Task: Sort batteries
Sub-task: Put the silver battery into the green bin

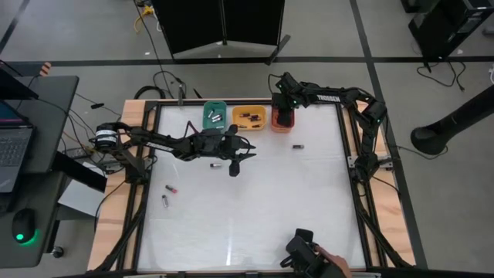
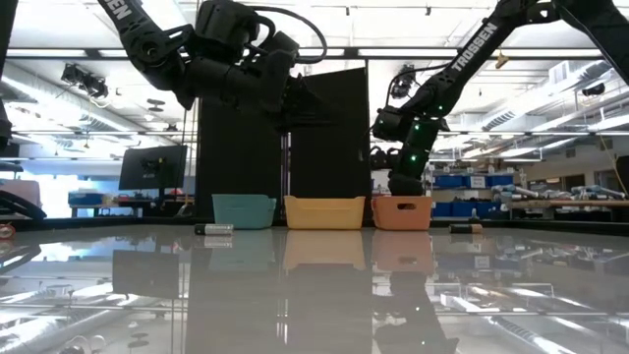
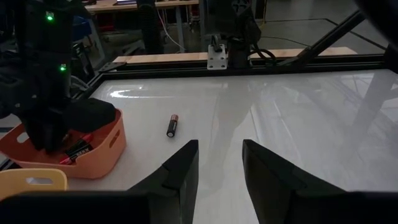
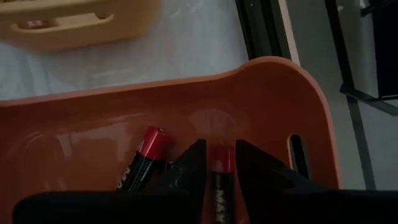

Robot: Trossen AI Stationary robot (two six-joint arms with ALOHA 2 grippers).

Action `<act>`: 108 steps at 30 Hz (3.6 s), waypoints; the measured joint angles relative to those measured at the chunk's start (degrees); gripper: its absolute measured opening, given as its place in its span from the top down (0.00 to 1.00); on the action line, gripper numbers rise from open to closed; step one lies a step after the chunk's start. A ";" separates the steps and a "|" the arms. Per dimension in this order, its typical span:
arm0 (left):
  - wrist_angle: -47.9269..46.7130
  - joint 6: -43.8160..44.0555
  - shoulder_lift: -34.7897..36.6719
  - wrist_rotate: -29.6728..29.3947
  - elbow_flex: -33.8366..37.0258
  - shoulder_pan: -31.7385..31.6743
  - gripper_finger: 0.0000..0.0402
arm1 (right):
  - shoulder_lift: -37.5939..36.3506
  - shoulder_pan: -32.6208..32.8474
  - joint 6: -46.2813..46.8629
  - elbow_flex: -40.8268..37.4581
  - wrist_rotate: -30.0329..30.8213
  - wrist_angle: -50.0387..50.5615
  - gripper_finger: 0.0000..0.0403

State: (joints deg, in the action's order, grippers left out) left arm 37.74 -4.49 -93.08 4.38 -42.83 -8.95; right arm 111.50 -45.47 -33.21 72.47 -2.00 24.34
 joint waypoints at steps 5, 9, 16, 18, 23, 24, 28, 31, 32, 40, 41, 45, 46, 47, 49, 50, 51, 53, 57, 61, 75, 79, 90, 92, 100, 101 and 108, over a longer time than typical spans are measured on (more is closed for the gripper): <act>0.00 0.00 0.00 0.02 0.00 0.00 0.67 | 0.00 0.31 -0.05 0.00 1.70 -0.31 0.74; 0.00 -0.13 0.00 0.09 0.00 0.00 0.67 | -0.07 1.15 -1.04 0.00 4.36 0.62 0.75; -0.05 -1.58 0.00 0.14 0.00 0.07 0.67 | -1.19 2.90 -3.20 0.00 5.67 3.36 0.97; -0.30 -1.60 0.00 0.15 0.00 0.07 0.67 | -2.56 3.56 -3.41 0.00 7.07 3.53 0.96; -2.85 -1.66 0.00 0.15 0.00 0.07 0.67 | -8.23 4.96 -3.23 0.00 7.74 5.00 0.98; -3.52 -1.70 0.00 0.15 0.02 0.07 0.67 | -9.65 5.22 -2.84 0.00 7.72 5.30 0.98; -6.01 -1.73 0.00 0.15 0.02 0.23 0.67 | -14.58 6.08 0.66 0.00 3.23 6.48 0.97; -6.71 -1.77 0.00 0.15 0.04 0.79 0.67 | -17.39 7.35 3.52 -0.38 0.87 6.03 0.98; -7.03 -2.47 0.00 0.17 0.04 1.01 0.67 | -18.27 7.98 4.00 -1.08 0.65 5.47 0.98; -13.55 -3.94 1.85 1.50 0.07 2.01 0.67 | -25.84 14.04 10.30 -13.06 0.46 -1.98 0.98; -14.63 -3.77 2.34 1.88 0.07 2.01 0.67 | -27.02 14.87 11.44 -14.99 0.45 -3.65 0.98; -20.55 -3.45 5.24 2.75 0.02 2.17 0.67 | -31.66 18.44 15.95 -22.14 0.44 -11.63 0.98; -23.44 -3.66 6.25 3.14 0.02 2.22 0.67 | -32.68 19.42 16.94 -23.66 0.46 -13.27 0.98; -26.34 -4.16 7.19 3.79 0.02 2.36 0.67 | -33.65 20.43 17.77 -25.23 0.54 -15.21 0.98; -32.78 -4.33 9.23 4.76 0.02 2.87 0.67 | -35.32 22.63 19.11 -27.96 1.06 -18.25 0.98; -36.75 -4.25 10.45 5.53 0.02 3.22 0.67 | -35.96 23.68 19.63 -29.14 1.53 -19.66 0.98; -40.96 -3.99 11.57 6.02 0.02 3.72 0.67 | -36.58 24.68 19.99 -30.15 2.05 -20.82 0.98; -48.68 -2.21 13.50 6.84 0.02 5.14 0.67 | -37.42 26.64 21.40 -31.87 3.30 -22.41 0.98; -61.00 5.96 16.75 6.84 -0.01 9.59 0.67 | -38.28 30.17 24.33 -34.20 6.55 -24.83 0.98; -68.99 15.84 17.72 6.96 -0.07 16.57 0.67 | -37.70 32.74 25.72 -34.77 8.61 -26.03 0.98; -75.60 99.68 17.81 -1.38 -3.06 41.90 0.67 | -37.68 35.71 24.72 -34.76 9.03 -27.81 0.97; -77.79 122.23 17.81 -5.96 -3.06 49.87 0.67 | -37.68 35.71 22.54 -34.77 9.03 -28.64 0.97; -95.41 140.30 17.49 -4.97 -2.73 55.99 0.67 | -37.68 35.69 18.43 -34.75 9.03 -30.87 0.97; -97.19 140.19 17.51 -5.63 -2.12 55.65 0.67 | -37.68 35.65 18.44 -34.75 9.02 -30.95 0.97; -91.63 140.17 17.49 -6.49 3.00 54.95 0.67 | -37.66 35.65 16.83 -34.75 8.98 -31.13 0.97; -91.39 140.17 17.49 -6.50 3.72 54.73 0.67 | -37.66 35.65 16.68 -34.75 8.97 -31.13 0.97; -91.24 140.06 17.51 -6.68 6.53 54.69 0.67 | -37.64 35.65 16.57 -34.75 8.85 -31.15 0.97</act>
State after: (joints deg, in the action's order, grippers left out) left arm -53.51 135.57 -75.57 -2.30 -36.30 45.74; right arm 73.87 -9.82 -16.64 37.71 6.85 -6.81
